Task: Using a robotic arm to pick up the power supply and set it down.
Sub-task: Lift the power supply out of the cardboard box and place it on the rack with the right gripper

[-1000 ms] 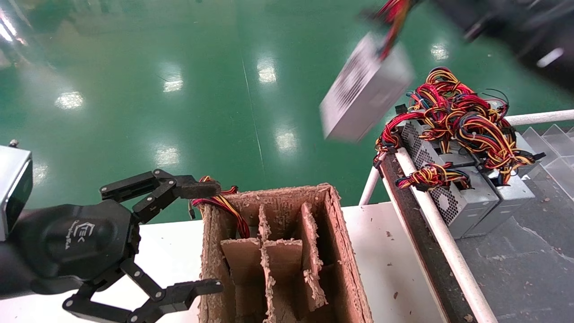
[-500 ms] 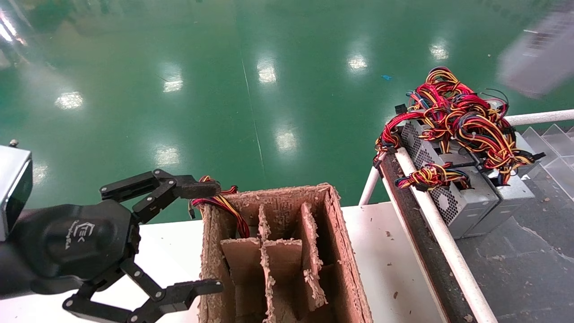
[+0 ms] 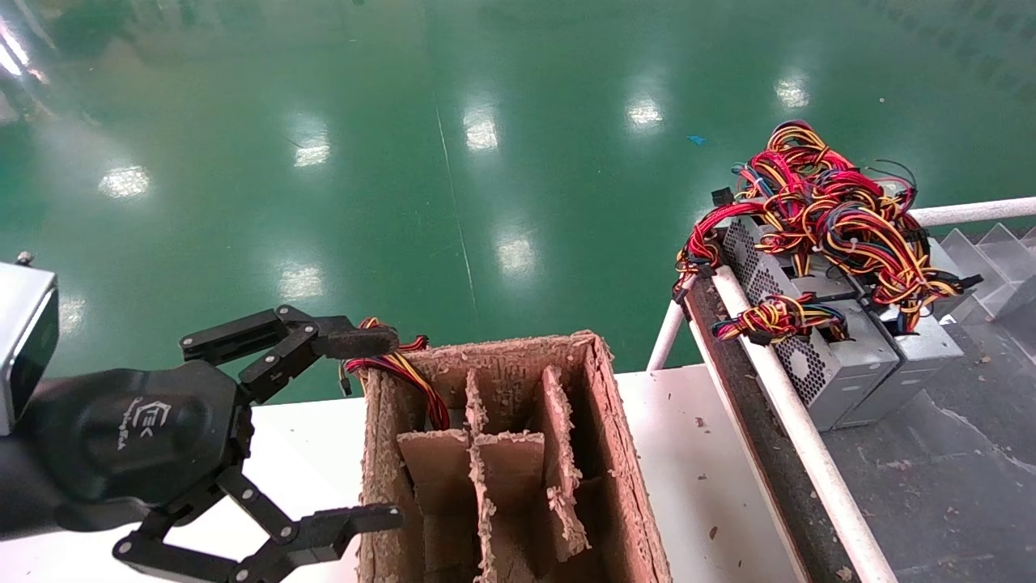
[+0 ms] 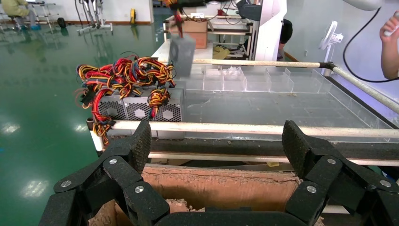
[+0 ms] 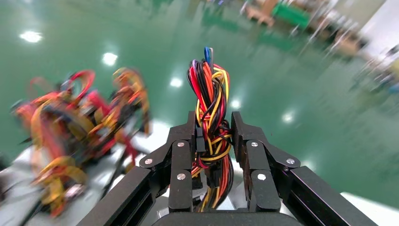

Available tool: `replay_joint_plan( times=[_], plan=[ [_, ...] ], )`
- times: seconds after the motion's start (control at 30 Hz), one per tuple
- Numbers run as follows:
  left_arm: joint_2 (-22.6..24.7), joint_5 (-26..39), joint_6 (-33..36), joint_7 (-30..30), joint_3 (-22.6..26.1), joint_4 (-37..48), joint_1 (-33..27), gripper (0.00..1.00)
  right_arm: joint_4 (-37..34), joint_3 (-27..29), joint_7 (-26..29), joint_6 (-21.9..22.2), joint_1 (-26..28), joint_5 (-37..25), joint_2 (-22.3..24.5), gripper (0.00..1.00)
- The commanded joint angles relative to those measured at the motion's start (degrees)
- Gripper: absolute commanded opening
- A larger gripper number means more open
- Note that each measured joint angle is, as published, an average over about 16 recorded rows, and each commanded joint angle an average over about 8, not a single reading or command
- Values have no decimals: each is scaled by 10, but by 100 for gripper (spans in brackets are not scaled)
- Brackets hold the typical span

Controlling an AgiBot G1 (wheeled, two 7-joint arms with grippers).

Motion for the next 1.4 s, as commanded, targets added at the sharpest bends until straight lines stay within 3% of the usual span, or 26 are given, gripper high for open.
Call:
replay_joint_plan(
  times=[0.03, 0.27, 0.47, 0.7, 0.9, 0.93, 1.17, 1.2, 1.4],
  plan=[
    [0, 0, 0, 0, 0, 0, 0, 100, -14, 14, -7, -14, -42, 22, 6, 0],
    [0, 0, 0, 0, 0, 0, 0, 100, -14, 77, -37, -43, -158, 84, -11, 0],
    [0, 0, 0, 0, 0, 0, 0, 100, 39, 92, -31, -13, -203, 90, -30, 0],
    [0, 0, 0, 0, 0, 0, 0, 100, 85, 63, -6, 46, -192, 62, -49, 0],
    [0, 0, 0, 0, 1, 0, 0, 100, 93, 20, 16, 63, -143, 34, -67, 1],
    [0, 0, 0, 0, 1, 0, 0, 100, 92, 13, 17, 63, -133, 29, -71, 7],
    [0, 0, 0, 0, 1, 0, 0, 100, 77, -26, 22, 60, -73, -2, -90, 93],
    [0, 0, 0, 0, 1, 0, 0, 100, 74, -29, 23, 58, -67, -4, -91, 100],
    [0, -1, 0, 0, 1, 0, 0, 100, 56, -37, 24, 44, -49, -7, -91, 100]
  ],
)
